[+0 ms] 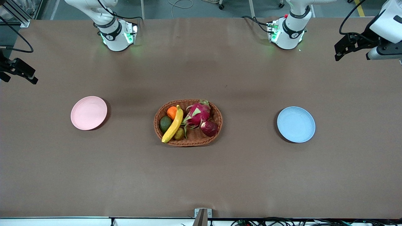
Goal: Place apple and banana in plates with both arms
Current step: 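Move the right gripper toward the basket while the left gripper follows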
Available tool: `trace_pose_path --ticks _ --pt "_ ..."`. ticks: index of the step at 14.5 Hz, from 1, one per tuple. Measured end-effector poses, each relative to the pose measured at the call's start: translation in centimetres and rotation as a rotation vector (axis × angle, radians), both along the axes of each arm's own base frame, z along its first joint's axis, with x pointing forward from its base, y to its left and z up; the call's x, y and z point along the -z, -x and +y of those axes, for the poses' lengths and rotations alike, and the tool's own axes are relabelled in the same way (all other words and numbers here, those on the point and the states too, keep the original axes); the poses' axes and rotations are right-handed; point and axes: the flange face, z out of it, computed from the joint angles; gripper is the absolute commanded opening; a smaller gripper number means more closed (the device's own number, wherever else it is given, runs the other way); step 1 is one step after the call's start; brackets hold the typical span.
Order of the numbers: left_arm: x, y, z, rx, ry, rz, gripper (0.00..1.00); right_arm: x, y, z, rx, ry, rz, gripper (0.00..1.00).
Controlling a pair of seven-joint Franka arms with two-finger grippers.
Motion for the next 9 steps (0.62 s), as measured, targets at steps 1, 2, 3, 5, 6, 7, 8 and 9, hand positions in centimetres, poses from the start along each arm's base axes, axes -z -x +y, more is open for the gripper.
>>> trace_pose_path --ticks 1,2,3,5,6,7,8,9 --pt "0.0 0.0 0.0 0.0 0.0 0.0 1.0 0.0 0.0 0.0 0.002 0.0 0.0 1.0" --pt "0.0 0.0 0.0 0.0 0.0 0.0 1.0 0.0 0.0 -0.2 0.006 0.0 0.0 1.0" --pt "0.0 0.0 0.0 0.0 0.0 0.001 1.0 0.0 0.0 -0.3 0.009 0.0 0.0 1.0" --pt "0.3 -0.2 0.0 0.0 0.0 0.006 1.0 0.0 0.1 -0.4 0.011 0.0 0.0 1.0" --pt "0.6 -0.4 -0.1 0.002 0.0 0.009 1.0 0.0 0.0 -0.3 0.008 0.001 0.0 1.0" --pt "0.9 -0.8 -0.3 0.006 0.001 0.011 1.0 0.0 0.0 0.0 0.004 0.003 0.0 1.0" --pt "1.5 -1.4 -0.7 0.013 0.002 0.012 1.0 0.0 0.0 0.3 0.0 0.004 0.0 1.0" --pt "2.2 -2.2 -1.5 0.027 0.006 0.011 1.0 0.0 0.0 0.5 -0.004 0.005 0.0 1.0"
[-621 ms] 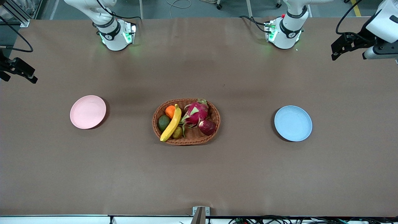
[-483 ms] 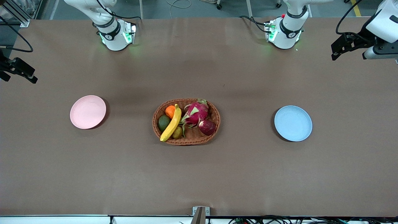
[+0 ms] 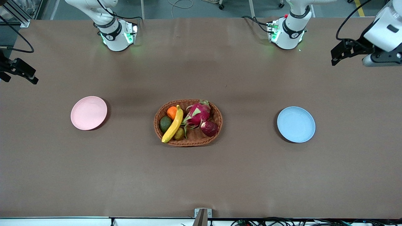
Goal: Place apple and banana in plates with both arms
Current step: 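Move the right gripper toward the basket while the left gripper follows, then lower the right gripper to the banana while the left gripper reaches the apple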
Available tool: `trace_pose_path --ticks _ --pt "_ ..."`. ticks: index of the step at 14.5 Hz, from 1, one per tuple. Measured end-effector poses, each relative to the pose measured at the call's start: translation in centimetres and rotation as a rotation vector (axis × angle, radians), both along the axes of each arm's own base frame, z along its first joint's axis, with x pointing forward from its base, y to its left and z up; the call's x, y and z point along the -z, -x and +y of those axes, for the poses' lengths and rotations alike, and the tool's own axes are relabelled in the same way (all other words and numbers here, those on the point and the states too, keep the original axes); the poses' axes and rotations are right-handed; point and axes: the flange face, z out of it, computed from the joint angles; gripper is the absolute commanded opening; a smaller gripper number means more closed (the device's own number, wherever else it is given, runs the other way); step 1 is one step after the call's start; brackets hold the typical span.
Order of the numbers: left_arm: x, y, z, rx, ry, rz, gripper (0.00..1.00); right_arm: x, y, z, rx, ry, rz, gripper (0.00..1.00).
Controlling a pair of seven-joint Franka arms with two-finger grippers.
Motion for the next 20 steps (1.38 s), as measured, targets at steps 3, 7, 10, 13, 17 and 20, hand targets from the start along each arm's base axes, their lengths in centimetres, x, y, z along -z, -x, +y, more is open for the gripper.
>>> trace_pose_path --ticks 3,7,10,13,17,20 --pt "4.0 -2.7 -4.9 0.017 0.013 -0.001 1.0 0.3 -0.1 0.1 -0.001 0.0 0.009 1.0" --pt "12.1 -6.0 -13.7 -0.104 0.049 -0.004 1.0 2.8 -1.4 0.5 -0.011 -0.003 0.056 1.0" --pt "18.8 -7.2 -20.2 -0.224 0.109 0.012 1.0 6.5 -3.3 3.8 -0.074 -0.005 0.124 1.0" --pt "24.8 -7.8 -26.0 -0.374 0.139 0.024 1.0 11.1 -5.2 8.2 -0.145 -0.004 0.191 1.0" --pt "31.2 -8.7 -31.4 -0.605 0.202 0.013 1.0 16.8 -7.4 12.9 -0.175 -0.104 0.224 0.99" --pt "35.1 -8.7 -34.1 -0.748 0.255 0.002 1.0 21.0 -8.6 19.2 -0.091 -0.119 0.211 0.99"
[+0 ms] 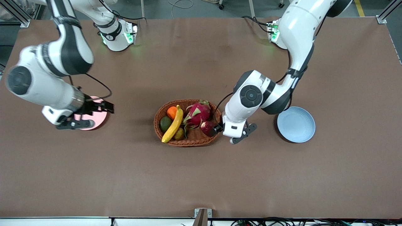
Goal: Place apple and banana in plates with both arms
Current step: 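Lower the right gripper to the banana while the left gripper reaches the apple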
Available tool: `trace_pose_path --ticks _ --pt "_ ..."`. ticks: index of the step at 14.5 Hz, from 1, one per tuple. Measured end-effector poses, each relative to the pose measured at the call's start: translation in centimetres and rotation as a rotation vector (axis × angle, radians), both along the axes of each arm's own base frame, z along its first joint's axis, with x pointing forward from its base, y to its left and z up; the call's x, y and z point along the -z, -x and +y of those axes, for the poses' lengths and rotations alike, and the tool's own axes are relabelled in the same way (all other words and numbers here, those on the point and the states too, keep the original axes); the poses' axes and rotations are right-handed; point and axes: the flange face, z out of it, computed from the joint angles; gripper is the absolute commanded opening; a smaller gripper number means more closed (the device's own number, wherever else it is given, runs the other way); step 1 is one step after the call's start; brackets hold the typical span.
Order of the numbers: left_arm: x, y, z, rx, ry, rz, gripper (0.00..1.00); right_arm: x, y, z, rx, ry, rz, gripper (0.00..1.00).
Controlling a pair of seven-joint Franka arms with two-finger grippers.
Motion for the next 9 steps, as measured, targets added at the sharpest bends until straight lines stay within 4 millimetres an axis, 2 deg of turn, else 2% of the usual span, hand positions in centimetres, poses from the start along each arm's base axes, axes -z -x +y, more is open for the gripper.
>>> trace_pose_path --ticks 4,6,9 --pt "3.2 0.9 -2.0 -0.103 0.019 0.024 1.0 3.6 0.0 11.0 0.163 0.024 0.004 0.98" --pt "4.4 1.7 -2.8 -0.134 0.012 0.049 0.97 4.9 -0.1 14.6 0.202 0.032 0.012 0.95" --pt "5.3 2.4 -3.7 -0.143 0.007 0.063 0.51 7.5 0.2 17.4 0.243 0.023 0.06 0.88"
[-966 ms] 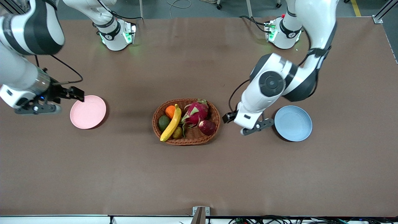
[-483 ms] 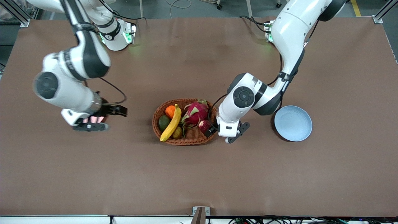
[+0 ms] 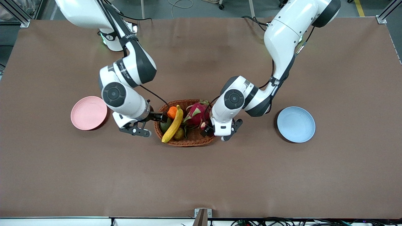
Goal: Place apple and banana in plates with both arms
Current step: 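Lower the right gripper to the banana while the left gripper reaches the apple, then close the right gripper on the banana while the left gripper grasps the apple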
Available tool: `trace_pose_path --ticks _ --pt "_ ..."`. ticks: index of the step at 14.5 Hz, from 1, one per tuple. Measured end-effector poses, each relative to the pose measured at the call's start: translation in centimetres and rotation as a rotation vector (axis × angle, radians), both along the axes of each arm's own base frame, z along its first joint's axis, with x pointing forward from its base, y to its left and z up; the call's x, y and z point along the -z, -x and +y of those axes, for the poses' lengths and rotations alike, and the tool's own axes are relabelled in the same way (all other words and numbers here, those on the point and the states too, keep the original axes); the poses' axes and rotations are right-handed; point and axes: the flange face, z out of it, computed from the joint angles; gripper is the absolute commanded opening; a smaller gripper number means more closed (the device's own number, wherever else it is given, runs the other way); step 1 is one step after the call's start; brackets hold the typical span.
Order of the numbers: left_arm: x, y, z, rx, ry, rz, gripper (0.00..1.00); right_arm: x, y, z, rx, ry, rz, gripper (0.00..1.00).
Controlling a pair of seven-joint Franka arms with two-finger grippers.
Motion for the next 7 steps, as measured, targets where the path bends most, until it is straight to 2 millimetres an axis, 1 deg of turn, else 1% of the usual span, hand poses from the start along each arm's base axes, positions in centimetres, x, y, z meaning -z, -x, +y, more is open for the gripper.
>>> trace_pose_path --ticks 2,3,4,5,6,7 --pt "-0.1 -0.1 0.0 -0.002 0.002 -0.004 0.25 1.7 0.5 1.2 0.021 -0.03 0.044 0.88" --pt "-0.4 -0.3 0.0 -0.003 0.005 -0.008 0.17 2.5 0.7 1.7 0.022 -0.036 0.055 0.88" --pt "-0.8 -0.6 0.1 -0.005 0.007 -0.018 0.16 3.2 0.7 2.1 0.025 -0.04 0.052 0.88" --pt "-1.7 -1.1 0.3 -0.003 0.005 -0.038 0.16 3.8 0.6 2.4 0.028 -0.046 0.041 0.86" --pt "-3.0 -1.8 0.9 0.001 -0.007 -0.059 0.16 4.5 0.4 2.6 0.031 -0.049 0.032 0.85" --pt "-4.7 -2.5 1.9 0.006 -0.031 -0.073 0.15 5.2 0.3 2.8 0.033 -0.049 0.028 0.83"
